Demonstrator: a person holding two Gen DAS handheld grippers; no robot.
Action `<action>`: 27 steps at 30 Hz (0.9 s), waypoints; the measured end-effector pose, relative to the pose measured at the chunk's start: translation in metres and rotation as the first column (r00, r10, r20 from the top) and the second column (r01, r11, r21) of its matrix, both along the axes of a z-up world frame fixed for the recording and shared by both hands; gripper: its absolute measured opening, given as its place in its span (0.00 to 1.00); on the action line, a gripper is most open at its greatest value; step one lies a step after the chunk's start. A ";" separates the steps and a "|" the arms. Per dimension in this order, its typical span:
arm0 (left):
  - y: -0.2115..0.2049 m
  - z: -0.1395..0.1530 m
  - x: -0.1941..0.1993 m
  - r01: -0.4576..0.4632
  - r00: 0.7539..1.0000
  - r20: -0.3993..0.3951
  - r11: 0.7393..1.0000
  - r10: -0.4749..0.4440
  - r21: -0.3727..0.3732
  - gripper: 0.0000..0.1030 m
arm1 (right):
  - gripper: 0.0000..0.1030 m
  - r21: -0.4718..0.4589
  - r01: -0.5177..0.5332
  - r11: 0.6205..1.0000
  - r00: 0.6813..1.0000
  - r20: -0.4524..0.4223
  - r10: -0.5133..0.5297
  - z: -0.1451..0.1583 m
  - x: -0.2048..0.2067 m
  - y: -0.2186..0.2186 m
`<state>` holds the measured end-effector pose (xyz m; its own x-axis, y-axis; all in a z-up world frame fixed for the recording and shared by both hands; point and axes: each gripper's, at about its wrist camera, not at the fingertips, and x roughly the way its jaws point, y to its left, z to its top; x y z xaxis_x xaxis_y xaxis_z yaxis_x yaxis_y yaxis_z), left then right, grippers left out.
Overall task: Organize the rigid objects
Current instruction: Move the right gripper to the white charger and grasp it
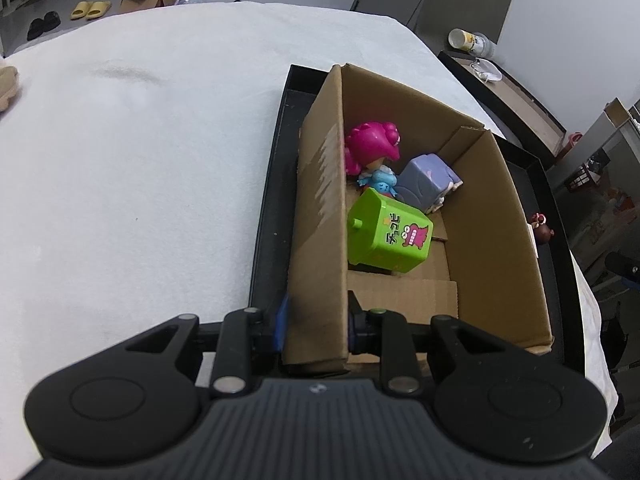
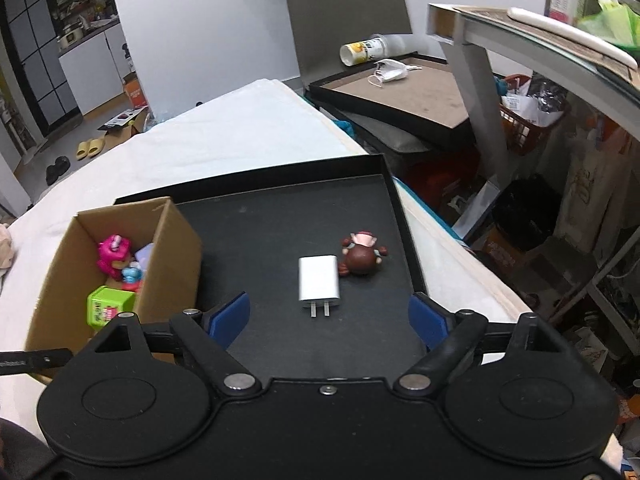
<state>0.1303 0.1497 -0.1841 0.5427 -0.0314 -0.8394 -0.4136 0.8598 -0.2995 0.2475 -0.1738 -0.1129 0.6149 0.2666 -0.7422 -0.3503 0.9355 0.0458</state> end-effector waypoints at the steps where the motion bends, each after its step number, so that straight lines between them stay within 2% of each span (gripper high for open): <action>1: 0.000 0.000 0.000 -0.003 1.000 -0.004 1.000 0.003 0.002 0.24 | 0.84 0.000 0.007 1.000 1.000 0.005 -0.007 -0.003 0.001 -0.003; 18: -0.010 0.003 0.007 -0.019 0.999 -0.050 0.998 0.021 0.053 0.24 | 0.83 0.121 0.008 0.993 0.996 -0.090 0.003 -0.022 0.020 -0.026; 22: -0.012 0.003 0.008 -0.017 0.998 -0.057 0.998 0.020 0.066 0.24 | 0.78 0.144 0.013 0.989 0.991 -0.136 0.006 -0.030 0.030 -0.026; 27: -0.015 0.004 0.010 -0.018 0.998 -0.064 0.997 0.023 0.076 0.24 | 0.77 0.125 0.003 0.992 0.989 -0.145 0.016 -0.037 0.046 -0.019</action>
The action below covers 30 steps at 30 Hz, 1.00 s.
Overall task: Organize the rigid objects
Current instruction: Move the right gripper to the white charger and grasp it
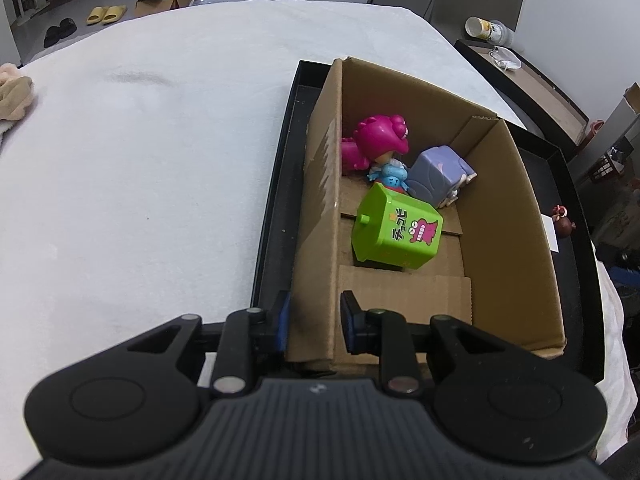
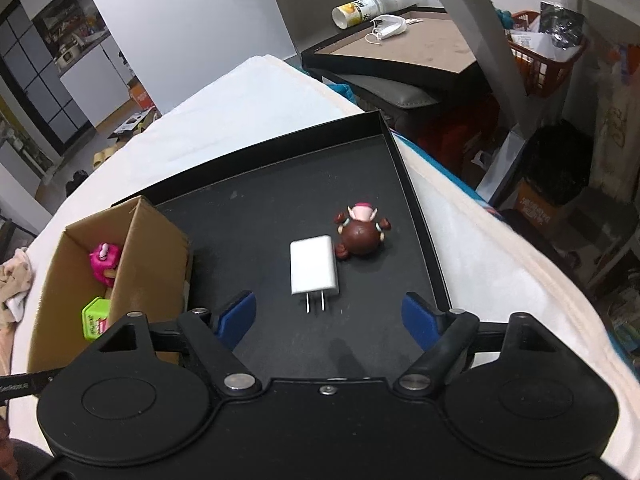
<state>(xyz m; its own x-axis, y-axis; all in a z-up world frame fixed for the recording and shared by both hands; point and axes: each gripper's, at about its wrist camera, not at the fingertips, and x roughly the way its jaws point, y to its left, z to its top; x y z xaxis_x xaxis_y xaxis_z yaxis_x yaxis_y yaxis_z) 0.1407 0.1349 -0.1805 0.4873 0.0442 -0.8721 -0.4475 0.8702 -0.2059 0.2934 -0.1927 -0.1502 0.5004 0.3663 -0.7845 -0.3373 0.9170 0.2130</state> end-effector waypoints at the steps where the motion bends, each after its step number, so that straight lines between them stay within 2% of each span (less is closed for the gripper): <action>1: -0.001 0.000 0.000 0.001 1.000 -0.002 1.000 -0.001 0.003 0.24 | 0.77 -0.002 -0.005 1.000 1.000 0.000 0.005 -0.001 0.004 0.002; 11: -0.003 0.000 0.001 0.004 1.000 -0.005 1.000 -0.004 0.013 0.24 | 0.76 -0.140 -0.078 0.987 0.996 0.027 0.083 -0.025 0.021 0.036; 20: -0.001 -0.002 0.001 0.005 1.000 -0.001 1.000 -0.005 0.008 0.24 | 0.74 -0.207 -0.088 0.974 0.995 0.030 0.096 -0.042 0.027 0.049; 21: -0.001 -0.002 0.001 0.005 1.000 -0.001 1.000 -0.005 0.008 0.24 | 0.72 -0.213 -0.089 0.973 0.995 0.031 0.098 -0.044 0.027 0.050; 23: -0.001 -0.002 0.001 0.008 1.000 0.000 1.000 -0.008 0.008 0.24 | 0.60 -0.219 -0.092 0.971 0.995 0.025 0.100 -0.048 0.026 0.052; 25: 0.000 -0.002 0.000 0.008 1.000 0.002 1.000 -0.008 0.005 0.24 | 0.38 -0.211 -0.104 0.972 0.994 0.000 0.106 -0.052 0.025 0.052; 30: 0.000 -0.002 -0.001 0.011 1.000 0.008 1.000 -0.011 0.005 0.24 | 0.37 -0.239 -0.107 0.965 0.994 -0.002 0.109 -0.050 0.015 0.050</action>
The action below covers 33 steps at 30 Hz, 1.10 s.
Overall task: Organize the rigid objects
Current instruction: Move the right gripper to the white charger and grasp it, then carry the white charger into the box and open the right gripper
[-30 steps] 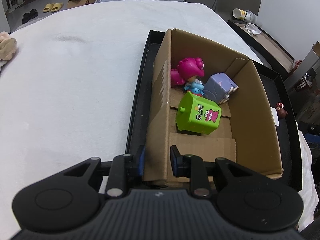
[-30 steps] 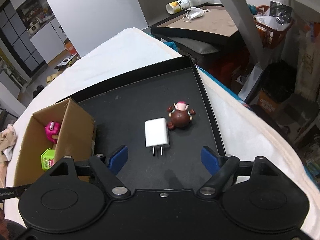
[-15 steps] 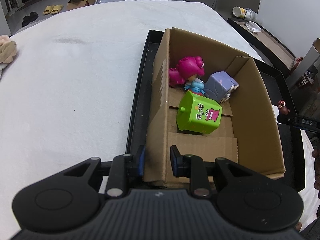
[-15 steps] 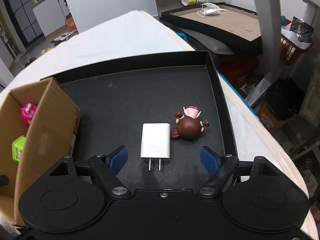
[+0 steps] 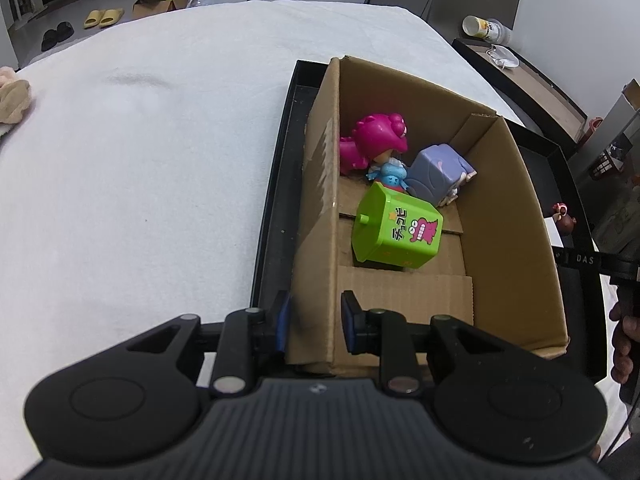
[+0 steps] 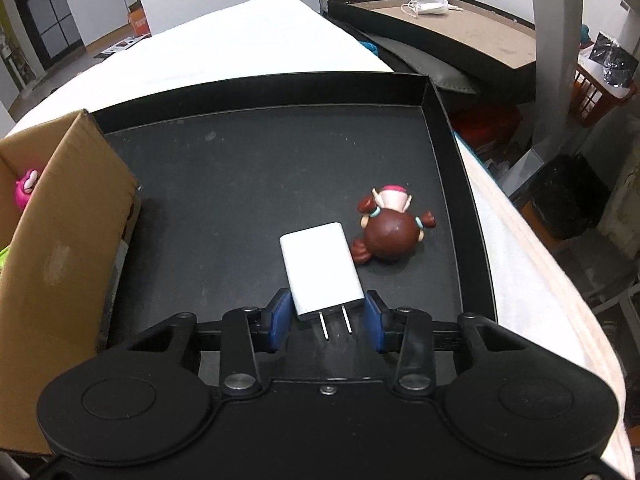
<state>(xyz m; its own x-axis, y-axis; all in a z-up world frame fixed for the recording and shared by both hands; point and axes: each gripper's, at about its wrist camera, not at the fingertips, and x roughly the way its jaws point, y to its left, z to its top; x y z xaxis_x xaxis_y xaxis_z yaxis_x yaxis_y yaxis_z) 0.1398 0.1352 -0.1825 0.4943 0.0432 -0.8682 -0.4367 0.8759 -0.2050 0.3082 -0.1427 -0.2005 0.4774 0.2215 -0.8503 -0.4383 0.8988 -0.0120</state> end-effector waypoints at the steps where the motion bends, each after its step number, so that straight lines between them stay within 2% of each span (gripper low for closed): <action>1: 0.000 0.000 0.000 0.001 1.000 0.000 1.000 -0.001 0.001 0.24 | 0.37 -0.001 0.002 1.000 1.000 -0.005 -0.002 0.001 -0.002 -0.001; 15: 0.003 -0.001 -0.003 0.009 1.000 0.016 1.000 -0.009 -0.013 0.24 | 0.35 -0.011 -0.003 1.000 1.000 0.030 0.003 0.045 -0.031 -0.008; 20: 0.004 -0.002 -0.005 0.013 1.000 0.023 1.000 -0.013 -0.019 0.24 | 0.35 0.051 0.016 0.999 0.999 -0.032 -0.014 0.053 -0.036 -0.001; 33: 0.011 -0.002 -0.010 0.025 0.999 0.049 0.998 -0.023 -0.050 0.24 | 0.35 0.044 -0.059 0.997 0.997 0.061 0.056 0.102 -0.058 0.046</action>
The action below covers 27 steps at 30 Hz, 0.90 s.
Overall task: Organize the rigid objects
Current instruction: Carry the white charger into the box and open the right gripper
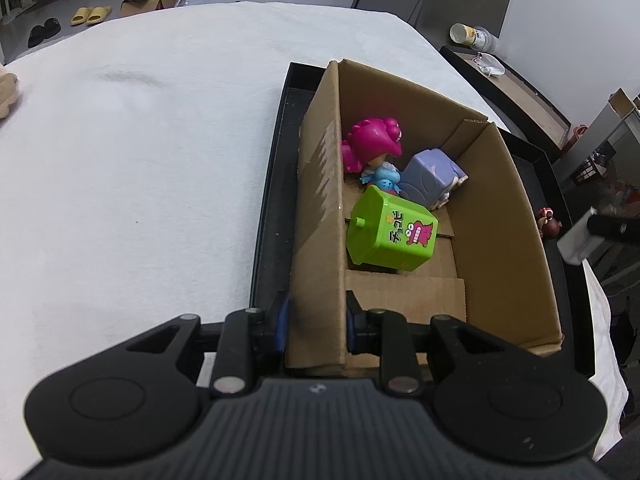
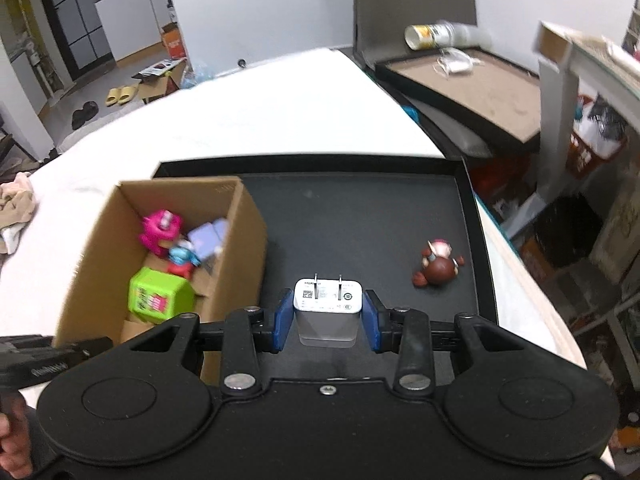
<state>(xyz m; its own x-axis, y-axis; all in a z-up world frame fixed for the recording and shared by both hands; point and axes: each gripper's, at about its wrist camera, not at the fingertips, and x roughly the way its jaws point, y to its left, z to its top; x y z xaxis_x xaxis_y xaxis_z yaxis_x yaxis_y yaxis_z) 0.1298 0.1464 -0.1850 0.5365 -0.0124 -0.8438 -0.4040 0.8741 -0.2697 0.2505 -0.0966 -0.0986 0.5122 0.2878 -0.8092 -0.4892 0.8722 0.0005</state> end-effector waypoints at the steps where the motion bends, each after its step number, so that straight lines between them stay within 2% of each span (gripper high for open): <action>1: 0.000 0.000 0.000 0.001 1.000 0.002 1.000 -0.001 -0.002 0.24 | 0.35 0.002 -0.005 1.000 1.000 0.005 0.005 0.003 -0.002 0.004; 11: 0.006 -0.002 -0.002 0.006 1.000 0.017 1.000 -0.005 -0.028 0.24 | 0.35 0.003 -0.077 0.997 0.996 0.047 0.077 0.029 -0.015 0.056; 27: 0.009 -0.004 -0.003 0.013 1.000 0.028 0.999 -0.012 -0.044 0.24 | 0.35 -0.020 -0.160 0.987 0.986 0.036 0.161 0.024 -0.033 0.123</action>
<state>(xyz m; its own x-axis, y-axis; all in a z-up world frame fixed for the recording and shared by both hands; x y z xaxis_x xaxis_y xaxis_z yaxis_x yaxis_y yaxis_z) 0.1264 0.1553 -0.1891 0.5596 -0.0558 -0.8269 -0.3848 0.8661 -0.3189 0.2171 0.0261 -0.0746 0.4906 0.3551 -0.7957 -0.6220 0.7822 -0.0344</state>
